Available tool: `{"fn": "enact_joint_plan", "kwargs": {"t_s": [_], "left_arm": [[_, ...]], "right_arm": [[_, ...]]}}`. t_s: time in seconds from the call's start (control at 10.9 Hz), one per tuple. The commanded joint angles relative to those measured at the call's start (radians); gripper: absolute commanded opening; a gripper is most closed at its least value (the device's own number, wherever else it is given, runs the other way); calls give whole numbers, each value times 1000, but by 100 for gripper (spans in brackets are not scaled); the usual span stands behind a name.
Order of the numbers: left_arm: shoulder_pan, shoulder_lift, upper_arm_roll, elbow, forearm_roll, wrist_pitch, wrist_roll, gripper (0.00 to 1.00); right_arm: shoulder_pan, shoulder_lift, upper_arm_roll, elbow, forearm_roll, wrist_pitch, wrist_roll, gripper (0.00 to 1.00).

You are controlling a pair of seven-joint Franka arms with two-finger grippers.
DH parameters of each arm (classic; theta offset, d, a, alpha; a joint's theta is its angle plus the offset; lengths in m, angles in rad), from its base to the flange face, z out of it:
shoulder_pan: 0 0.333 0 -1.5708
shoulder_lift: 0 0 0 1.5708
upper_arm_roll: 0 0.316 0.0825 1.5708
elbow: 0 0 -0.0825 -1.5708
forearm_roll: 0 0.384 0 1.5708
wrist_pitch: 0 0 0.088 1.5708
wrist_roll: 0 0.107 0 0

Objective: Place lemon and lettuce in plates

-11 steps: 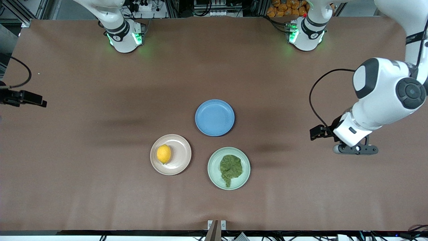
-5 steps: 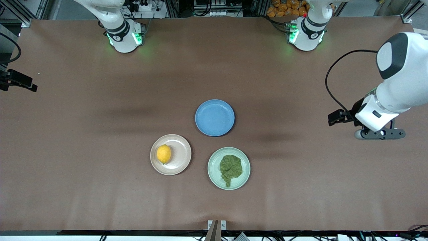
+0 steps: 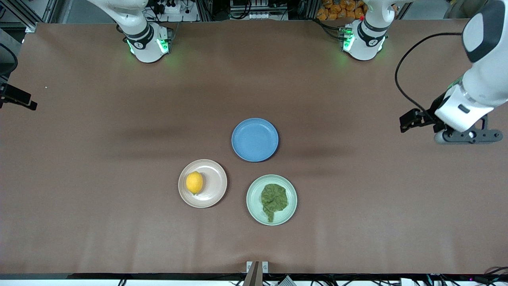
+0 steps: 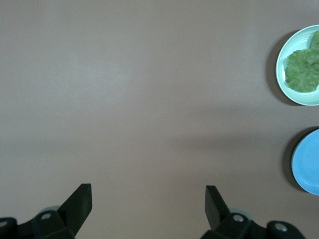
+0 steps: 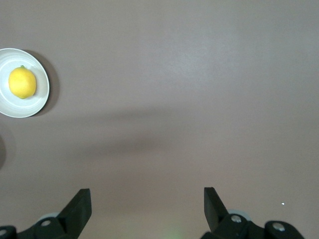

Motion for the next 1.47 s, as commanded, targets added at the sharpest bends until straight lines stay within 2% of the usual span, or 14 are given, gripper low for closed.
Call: {"fn": "enact_joint_plan", "kwargs": {"t_s": [0.0, 0.28, 0.37, 0.64, 1.01, 1.38], "left_arm": [[9, -60, -6, -12, 21, -31, -2, 100], [9, -60, -5, 43, 21, -45, 5, 100], [10, -60, -5, 58, 19, -87, 4, 100], [55, -54, -6, 97, 12, -111, 4, 100], [47, -57, -26, 130, 6, -149, 9, 100], [-40, -60, 33, 154, -10, -180, 10, 100]], "right_arm": [[16, -12, -63, -18, -12, 12, -69, 100], [24, -9, -71, -10, -10, 10, -80, 100], [24, -9, -71, -10, -10, 10, -74, 100], [32, -5, -68, -9, -9, 10, -71, 100], [58, 0, -62, -10, -9, 6, -66, 100], [96, 0, -62, -10, -9, -2, -15, 100]]}}
